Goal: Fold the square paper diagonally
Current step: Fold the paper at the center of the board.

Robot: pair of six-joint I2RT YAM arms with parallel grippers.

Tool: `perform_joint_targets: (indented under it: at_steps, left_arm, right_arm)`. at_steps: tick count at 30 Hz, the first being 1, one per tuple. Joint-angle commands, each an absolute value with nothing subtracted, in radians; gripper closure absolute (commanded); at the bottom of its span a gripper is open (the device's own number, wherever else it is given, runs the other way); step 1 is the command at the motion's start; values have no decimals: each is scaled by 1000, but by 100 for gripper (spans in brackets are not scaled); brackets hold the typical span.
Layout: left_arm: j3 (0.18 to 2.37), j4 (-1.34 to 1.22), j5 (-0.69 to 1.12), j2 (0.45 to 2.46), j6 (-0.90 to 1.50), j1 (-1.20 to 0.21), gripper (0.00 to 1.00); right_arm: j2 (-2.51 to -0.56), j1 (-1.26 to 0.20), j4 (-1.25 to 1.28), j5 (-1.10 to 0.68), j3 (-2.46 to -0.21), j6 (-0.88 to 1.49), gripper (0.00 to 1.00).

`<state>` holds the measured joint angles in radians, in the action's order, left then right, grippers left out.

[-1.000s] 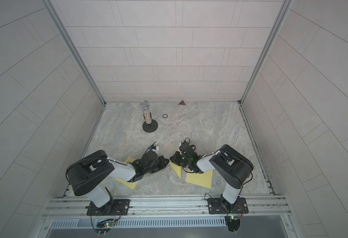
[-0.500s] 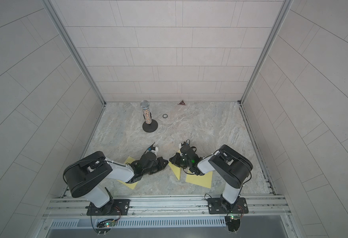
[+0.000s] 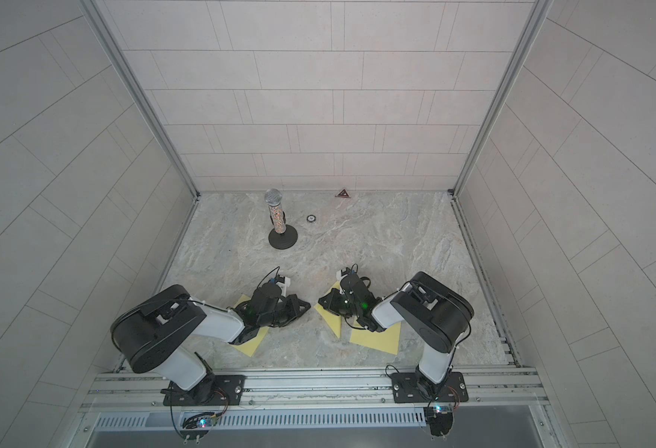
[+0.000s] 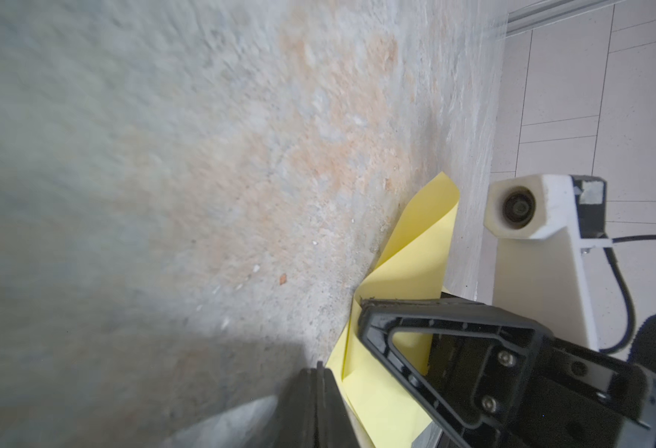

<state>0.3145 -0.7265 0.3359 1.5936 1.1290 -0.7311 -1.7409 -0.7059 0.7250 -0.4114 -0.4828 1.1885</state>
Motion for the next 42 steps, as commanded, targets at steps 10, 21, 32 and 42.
perform_joint_targets:
  at_steps: [10, 21, 32, 42]
  left_arm:
    - [326, -712, 411, 1575, 1069, -728, 93]
    - [402, -665, 414, 1578, 1044, -728, 94]
    - [424, -652, 410, 1629, 1029, -727, 98]
    - [445, -649, 408, 1653, 1028, -728, 99]
  right_arm:
    - [-1748, -704, 597, -371, -456, 1166, 100]
    - [-1740, -706, 592, -374, -462, 1167, 100]
    - [-1718, -710, 576, -371, -464, 1166, 100]
    - [-1723, -715, 577, -369, -466, 1162, 100]
